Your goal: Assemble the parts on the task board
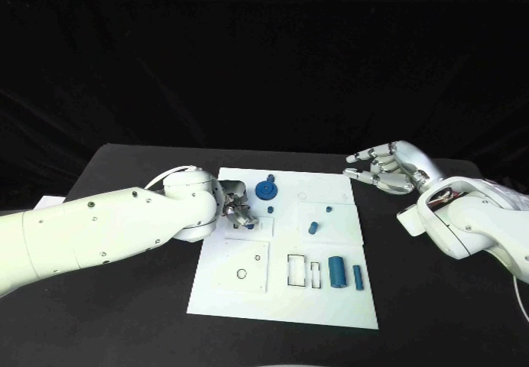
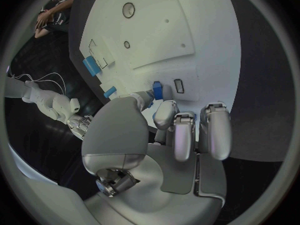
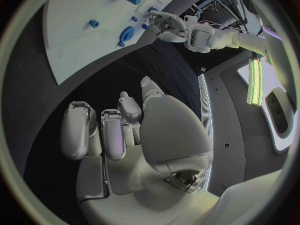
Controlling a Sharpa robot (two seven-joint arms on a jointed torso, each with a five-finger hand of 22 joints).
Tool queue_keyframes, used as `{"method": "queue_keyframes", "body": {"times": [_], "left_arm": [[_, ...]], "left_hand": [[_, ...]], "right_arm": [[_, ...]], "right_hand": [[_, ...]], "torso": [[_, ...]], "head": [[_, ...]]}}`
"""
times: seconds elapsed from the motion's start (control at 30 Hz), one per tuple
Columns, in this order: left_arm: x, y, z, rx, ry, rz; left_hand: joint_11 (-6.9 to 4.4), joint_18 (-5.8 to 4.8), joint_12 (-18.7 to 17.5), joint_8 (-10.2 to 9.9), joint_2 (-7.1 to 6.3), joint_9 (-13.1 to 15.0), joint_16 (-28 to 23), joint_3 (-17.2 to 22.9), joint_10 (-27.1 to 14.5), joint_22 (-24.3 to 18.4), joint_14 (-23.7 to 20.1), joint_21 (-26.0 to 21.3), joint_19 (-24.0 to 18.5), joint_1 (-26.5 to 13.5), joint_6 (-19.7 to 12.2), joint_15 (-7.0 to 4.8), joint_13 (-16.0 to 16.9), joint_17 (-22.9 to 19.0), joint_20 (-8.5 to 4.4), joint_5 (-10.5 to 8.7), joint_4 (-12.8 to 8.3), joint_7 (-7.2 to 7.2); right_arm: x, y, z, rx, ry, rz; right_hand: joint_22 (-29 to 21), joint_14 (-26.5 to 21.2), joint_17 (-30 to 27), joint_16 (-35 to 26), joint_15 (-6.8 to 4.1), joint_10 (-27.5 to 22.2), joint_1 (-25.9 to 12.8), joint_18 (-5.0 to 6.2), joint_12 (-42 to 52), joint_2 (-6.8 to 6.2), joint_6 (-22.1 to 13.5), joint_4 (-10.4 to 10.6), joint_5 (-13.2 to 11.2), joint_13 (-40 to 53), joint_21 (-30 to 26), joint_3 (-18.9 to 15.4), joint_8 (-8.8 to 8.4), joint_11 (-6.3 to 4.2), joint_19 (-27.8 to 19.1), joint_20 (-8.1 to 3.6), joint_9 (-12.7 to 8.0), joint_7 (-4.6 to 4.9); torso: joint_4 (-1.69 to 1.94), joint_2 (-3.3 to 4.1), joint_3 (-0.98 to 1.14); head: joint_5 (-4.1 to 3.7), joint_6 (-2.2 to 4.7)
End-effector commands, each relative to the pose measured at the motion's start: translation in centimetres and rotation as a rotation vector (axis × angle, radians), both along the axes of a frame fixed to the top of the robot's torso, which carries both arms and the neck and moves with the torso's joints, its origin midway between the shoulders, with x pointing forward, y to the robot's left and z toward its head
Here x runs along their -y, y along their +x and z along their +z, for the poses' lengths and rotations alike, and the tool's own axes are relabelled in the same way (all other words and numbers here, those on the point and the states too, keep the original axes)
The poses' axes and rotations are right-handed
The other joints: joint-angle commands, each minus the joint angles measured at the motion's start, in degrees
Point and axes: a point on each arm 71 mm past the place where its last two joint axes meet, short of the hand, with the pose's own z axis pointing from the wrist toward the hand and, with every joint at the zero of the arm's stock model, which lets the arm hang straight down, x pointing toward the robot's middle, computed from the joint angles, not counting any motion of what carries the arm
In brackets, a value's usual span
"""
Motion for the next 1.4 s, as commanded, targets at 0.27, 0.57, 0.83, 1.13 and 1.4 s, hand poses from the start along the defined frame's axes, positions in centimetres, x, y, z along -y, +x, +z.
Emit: {"method": "queue_keyframes", "body": {"times": [0.27,0.57,0.83,1.13,1.4], "left_arm": [[-0.3,-0.24,-0.67,-0.062,0.033,-0.018],[-0.16,-0.29,-0.64,-0.064,0.027,-0.019],[0.17,-0.23,-0.6,-0.064,0.007,-0.013],[0.41,0.25,-0.78,-0.09,0.012,-0.014],[0.59,0.67,-0.94,-0.112,0.033,-0.021]], "left_hand": [[-0.12,-0.46,0.12,0.2,0.23,-0.04,0.17,8.44,0.29,3.55,6.02,-0.3,0.19,-0.07,0.12,0.14,-0.09,15.06,0.39,-0.08,-8.35,-0.38],[-0.14,-0.47,0.21,0.24,0.32,0.05,0.17,8.28,0.37,3.59,6.02,-0.3,0.2,-0.46,0.31,0.13,0.01,15.06,0.39,-0.13,-8.09,-0.43],[-0.47,-0.5,0.5,0.4,0.14,0.46,0.17,5.93,0.65,3.75,6.02,-0.29,0.29,-2.14,1.19,-0.09,0.28,15.06,0.25,-0.34,-7.13,-0.91],[-0.73,-0.51,0.52,-0.1,0.36,0.68,0.17,0.97,0.59,3.83,6.02,-0.38,0.36,-4.49,2.1,-0.35,0.39,15.06,-0.02,-0.32,-5.15,-1.21],[-0.74,-0.53,0.84,-0.49,0.85,0.77,0.17,-2.45,0.76,3.99,6.02,-0.38,0.45,-6.74,2.96,-0.38,0.75,15.06,-0.08,-0.27,-2.82,-1.25]], "right_arm": [[-0.07,-0.11,-0.06,-0.004,-0.01,0.014],[-0.1,-0.13,-0.09,-0.005,-0.01,0.016],[-0.17,-0.14,-0.13,-0.005,-0.01,0.017],[-0.23,-0.19,-0.12,-0.005,-0.009,0.019],[-0.31,-0.25,-0.1,-0.005,-0.008,0.021]], "right_hand": [[-0.07,3.72,5.13,-0.33,-0.1,-0.34,-0.17,1.07,-0.13,0.22,0.25,0.07,0.26,-0.04,-0.22,-0.32,-0.04,-0.03,-0.42,-0.04,0.0,-0.1],[-0.07,3.72,5.13,-0.33,-0.1,-0.34,-0.17,1.07,-0.13,0.22,0.25,0.07,0.26,-0.04,-0.22,-0.32,-0.04,-0.03,-0.42,-0.04,0.0,-0.1],[-0.14,3.71,5.09,-0.38,-0.1,-0.37,-0.13,1.08,-0.17,0.22,0.26,0.05,0.34,-0.08,-0.28,-0.37,-0.04,-0.04,-0.45,-0.04,0.0,-0.1],[-0.14,3.71,5.09,-0.38,-0.1,-0.37,-0.13,1.08,-0.17,0.22,0.26,0.05,0.34,-0.08,-0.28,-0.37,-0.04,-0.04,-0.45,-0.04,0.0,-0.1],[-0.14,3.71,5.09,-0.38,-0.1,-0.37,-0.13,1.08,-0.17,0.22,0.26,0.05,0.34,-0.08,-0.28,-0.37,-0.04,-0.04,-0.45,-0.04,0.0,-0.1]], "torso": [[-0.05,-0.03,0.01],[-0.03,-0.02,-0.01],[-0.07,0.03,0.04],[-0.05,-0.01,0.11],[-0.08,0.01,0.12]], "head": [[0.05,-0.1],[-0.02,-0.08],[0.0,-0.12],[-0.11,-0.14],[-0.14,-0.21]]}}
